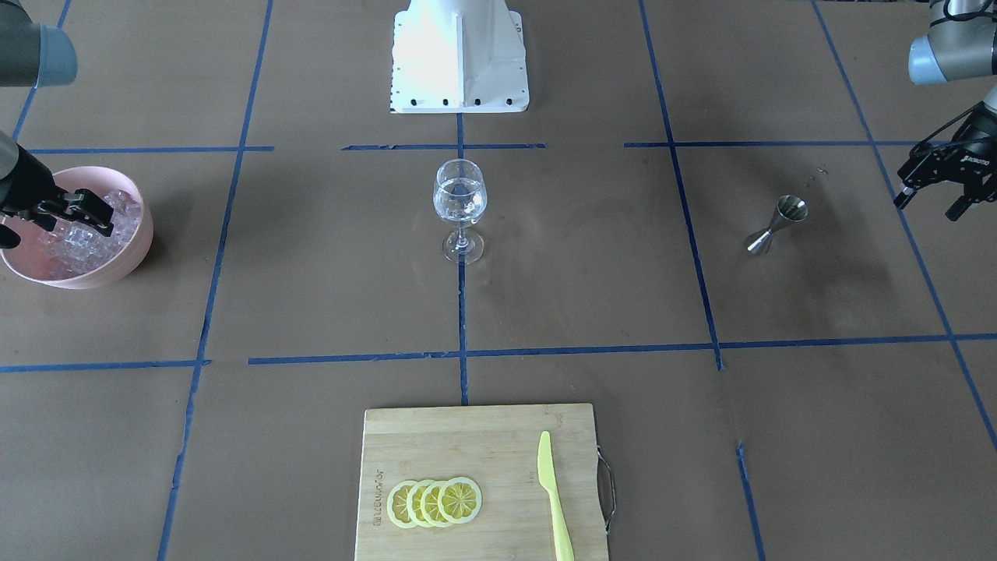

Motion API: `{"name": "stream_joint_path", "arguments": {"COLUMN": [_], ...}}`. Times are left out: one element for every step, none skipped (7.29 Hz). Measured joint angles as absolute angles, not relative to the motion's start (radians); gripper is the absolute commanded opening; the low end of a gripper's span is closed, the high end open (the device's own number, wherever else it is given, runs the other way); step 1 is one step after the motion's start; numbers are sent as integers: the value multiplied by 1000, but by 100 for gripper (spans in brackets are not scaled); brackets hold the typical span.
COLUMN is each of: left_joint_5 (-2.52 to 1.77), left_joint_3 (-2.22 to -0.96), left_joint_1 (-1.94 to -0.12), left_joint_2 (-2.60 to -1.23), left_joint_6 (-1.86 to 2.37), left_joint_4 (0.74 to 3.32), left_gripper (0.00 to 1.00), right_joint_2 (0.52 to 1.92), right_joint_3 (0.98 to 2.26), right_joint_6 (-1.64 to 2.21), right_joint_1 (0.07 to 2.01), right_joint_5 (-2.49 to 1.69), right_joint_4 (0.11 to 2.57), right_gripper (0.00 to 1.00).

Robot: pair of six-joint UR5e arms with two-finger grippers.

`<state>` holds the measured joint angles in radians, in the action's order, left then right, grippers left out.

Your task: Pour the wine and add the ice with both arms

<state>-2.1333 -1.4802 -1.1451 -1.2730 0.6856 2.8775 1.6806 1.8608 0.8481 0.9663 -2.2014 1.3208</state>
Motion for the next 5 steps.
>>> {"name": "stream_joint_path", "arguments": {"left_joint_5": [-2132,-2131,-2130,-2129,-2129], "left_joint_3": [-1486,-1491,-1494,-1495,-1498], "left_joint_1": [-1146,-1147,-1147,-1147,-1147], "left_joint_2": [-1271,-1268,-1267,-1266,-1264], "left_joint_6": [686,687,687,687,687], "left_joint_4": [2878,2878,2878,2878,2878], "left_gripper": [100,100,100,100,100], "right_joint_2": [1683,1685,1684,1680,1678], "right_joint_3": [1856,1854,1855,1857,1868], "right_joint_6": [847,845,844,844,844], "right_joint_1": [966,965,965,967,975], "right_joint_5": [-2197,-2187,-2177,-2172,-2171], "right_joint_4": [1321,1321,1321,1321,1321], "right_gripper": [12,0,0,0,0]}}
